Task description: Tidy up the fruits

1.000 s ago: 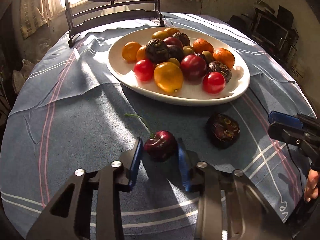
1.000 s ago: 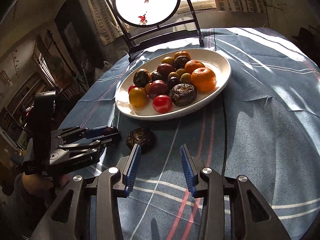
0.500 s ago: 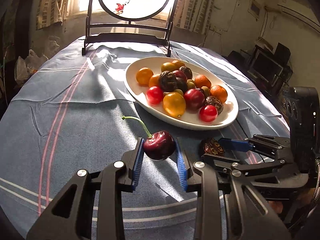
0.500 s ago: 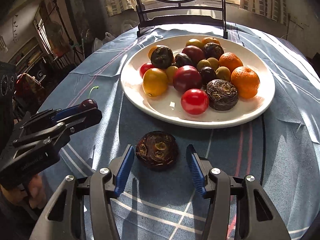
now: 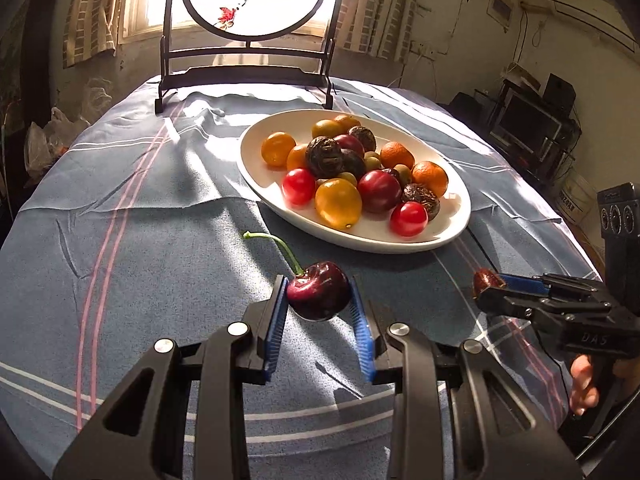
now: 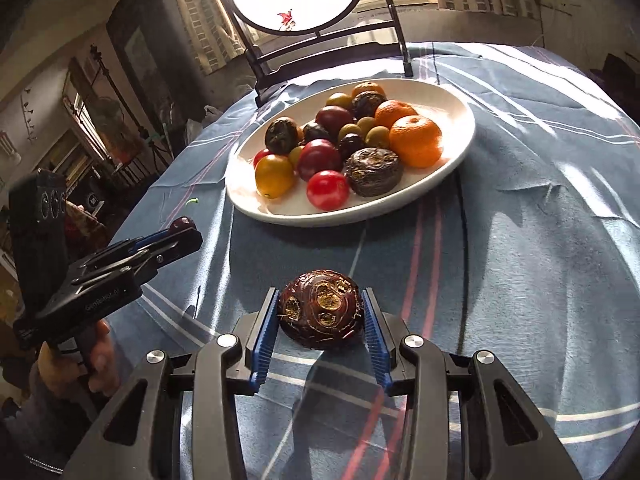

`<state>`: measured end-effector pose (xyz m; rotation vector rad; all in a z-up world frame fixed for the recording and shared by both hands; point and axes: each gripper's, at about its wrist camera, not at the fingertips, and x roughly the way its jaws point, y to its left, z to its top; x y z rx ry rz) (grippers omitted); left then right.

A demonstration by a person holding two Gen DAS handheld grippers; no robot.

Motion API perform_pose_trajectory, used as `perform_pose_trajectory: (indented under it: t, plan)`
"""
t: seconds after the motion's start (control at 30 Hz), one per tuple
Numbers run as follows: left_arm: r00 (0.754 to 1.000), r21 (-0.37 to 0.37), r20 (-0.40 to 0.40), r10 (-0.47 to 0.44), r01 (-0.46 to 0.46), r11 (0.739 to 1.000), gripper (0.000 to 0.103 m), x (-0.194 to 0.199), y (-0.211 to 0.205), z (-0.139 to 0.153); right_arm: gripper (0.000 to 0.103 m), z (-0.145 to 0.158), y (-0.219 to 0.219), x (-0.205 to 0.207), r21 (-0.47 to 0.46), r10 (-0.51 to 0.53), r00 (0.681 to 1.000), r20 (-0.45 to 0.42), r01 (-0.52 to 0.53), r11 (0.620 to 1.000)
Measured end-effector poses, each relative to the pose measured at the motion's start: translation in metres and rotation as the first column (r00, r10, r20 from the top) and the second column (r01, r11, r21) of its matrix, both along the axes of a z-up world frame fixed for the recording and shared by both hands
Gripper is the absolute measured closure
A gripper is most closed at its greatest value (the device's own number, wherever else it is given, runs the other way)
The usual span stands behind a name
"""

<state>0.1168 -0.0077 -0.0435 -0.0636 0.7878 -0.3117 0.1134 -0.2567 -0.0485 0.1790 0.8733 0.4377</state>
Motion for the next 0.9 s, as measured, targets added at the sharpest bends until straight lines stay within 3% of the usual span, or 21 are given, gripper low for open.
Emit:
perform_pose_trajectory:
  t: [0.13, 0.27, 0.4, 0.53, 0.6, 0.63, 0.67, 0.73, 0.8, 0.83, 0.9]
  plan:
    - [1.000, -0.001, -0.010, -0.020, 0.020, 1.000, 0.073, 0.016, -0.010, 0.012, 0.062, 0.029, -0.021, 0.017, 0.013, -0.047, 0.997, 0.063, 0.046, 0.999]
    - [0.999, 0.036, 0.025, -0.027, 0.026, 0.999, 0.073, 0.048, -0.030, 0.040, 0.062, 0.055, -0.012, 0.052, -0.001, -0.044, 0.989, 0.139, 0.044, 0.999]
    - [1.000, 0.061, 0.023, -0.013, 0.012, 0.998, 0.073, 0.096, -0.045, 0.051, 0.062, 0.060, 0.003, 0.098, -0.016, -0.068, 0.988, 0.136, 0.071, 0.997]
    - [1.000, 0.106, -0.002, 0.015, -0.015, 0.994, 0.072, 0.138, -0.054, 0.043, 0.061, 0.053, 0.015, 0.137, -0.001, -0.074, 0.992, 0.103, 0.075, 0.997]
    - [0.999, 0.113, -0.024, 0.039, -0.036, 0.993, 0.052, 0.151, -0.053, 0.036, 0.056, 0.050, 0.015, 0.144, 0.003, -0.101, 0.990, 0.097, 0.101, 0.995]
    - [0.997, 0.115, -0.029, 0.067, -0.063, 0.991, 0.030, 0.154, -0.049, 0.035, 0.051, 0.050, 0.013, 0.141, 0.019, -0.108, 0.989, 0.100, 0.107, 0.994]
    - [0.995, 0.100, -0.026, 0.095, -0.092, 0.991, 0.021, 0.153, -0.043, 0.035, 0.051, 0.050, 0.012, 0.137, 0.033, -0.101, 0.990, 0.100, 0.098, 0.995]
    - [0.995, 0.041, -0.023, 0.094, -0.093, 0.995, 0.019, 0.143, -0.033, 0.037, 0.051, 0.049, 0.009, 0.122, 0.042, -0.080, 0.992, 0.097, 0.076, 0.996]
    - [0.996, 0.060, -0.013, 0.093, -0.092, 0.994, 0.016, 0.125, -0.031, 0.038, 0.044, 0.044, 0.004, 0.101, 0.055, -0.072, 0.993, 0.089, 0.067, 0.996]
    - [0.996, 0.067, -0.003, 0.092, -0.091, 0.994, 0.012, 0.114, -0.030, 0.038, 0.036, 0.041, 0.002, 0.088, 0.067, -0.073, 0.994, 0.084, 0.067, 0.996]
    - [0.998, 0.067, -0.004, 0.059, -0.059, 0.996, 0.011, 0.088, -0.030, 0.036, 0.032, 0.035, -0.001, 0.062, 0.059, -0.051, 0.996, 0.073, 0.047, 0.997]
